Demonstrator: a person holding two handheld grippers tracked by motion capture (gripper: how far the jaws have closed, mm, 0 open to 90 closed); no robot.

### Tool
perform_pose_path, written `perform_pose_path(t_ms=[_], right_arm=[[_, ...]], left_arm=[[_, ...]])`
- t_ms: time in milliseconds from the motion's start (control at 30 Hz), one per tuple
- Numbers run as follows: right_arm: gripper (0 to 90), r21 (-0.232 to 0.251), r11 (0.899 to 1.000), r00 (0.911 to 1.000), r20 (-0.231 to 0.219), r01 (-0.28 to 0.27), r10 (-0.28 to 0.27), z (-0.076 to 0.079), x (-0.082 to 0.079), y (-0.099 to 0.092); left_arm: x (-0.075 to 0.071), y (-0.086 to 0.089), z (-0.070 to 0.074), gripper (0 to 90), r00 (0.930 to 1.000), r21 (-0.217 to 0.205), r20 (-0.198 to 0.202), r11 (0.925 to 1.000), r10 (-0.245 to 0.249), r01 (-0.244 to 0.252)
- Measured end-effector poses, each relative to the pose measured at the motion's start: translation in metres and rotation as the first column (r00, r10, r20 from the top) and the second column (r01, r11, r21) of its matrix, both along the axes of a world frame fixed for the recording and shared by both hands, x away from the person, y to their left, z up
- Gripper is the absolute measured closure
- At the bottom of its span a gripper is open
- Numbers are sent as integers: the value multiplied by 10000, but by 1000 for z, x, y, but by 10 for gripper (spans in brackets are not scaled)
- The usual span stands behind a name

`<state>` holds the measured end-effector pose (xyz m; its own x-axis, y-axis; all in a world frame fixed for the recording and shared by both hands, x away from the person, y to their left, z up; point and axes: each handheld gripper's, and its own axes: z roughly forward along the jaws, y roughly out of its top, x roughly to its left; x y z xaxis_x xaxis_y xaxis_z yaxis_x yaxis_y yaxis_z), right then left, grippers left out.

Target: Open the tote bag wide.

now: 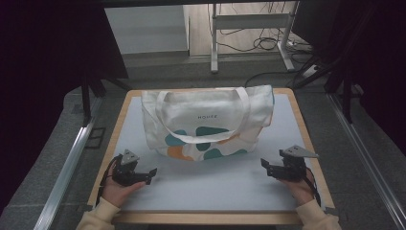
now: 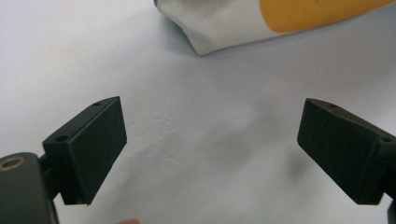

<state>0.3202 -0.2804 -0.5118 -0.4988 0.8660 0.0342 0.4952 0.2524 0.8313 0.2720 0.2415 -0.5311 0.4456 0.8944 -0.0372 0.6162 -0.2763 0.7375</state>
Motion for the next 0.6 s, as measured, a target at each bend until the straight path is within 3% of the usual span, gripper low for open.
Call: perform_pose_path(t_ms=[133, 367, 600], right_arm=[[184, 24, 10000, 9999, 150, -84, 84, 2, 1, 0], [203, 10, 9990, 9989, 154, -451, 451, 2, 3, 4], [210, 60, 9990, 9990, 33, -451, 451, 1, 3, 2]], left_arm=[[-5, 4, 1, 91, 9995, -123, 239, 9998, 188, -186], [-8, 8, 1, 115, 9984, -108, 120, 9984, 555, -554], [-5, 7, 0, 122, 9984, -188, 79, 9983, 551, -549]])
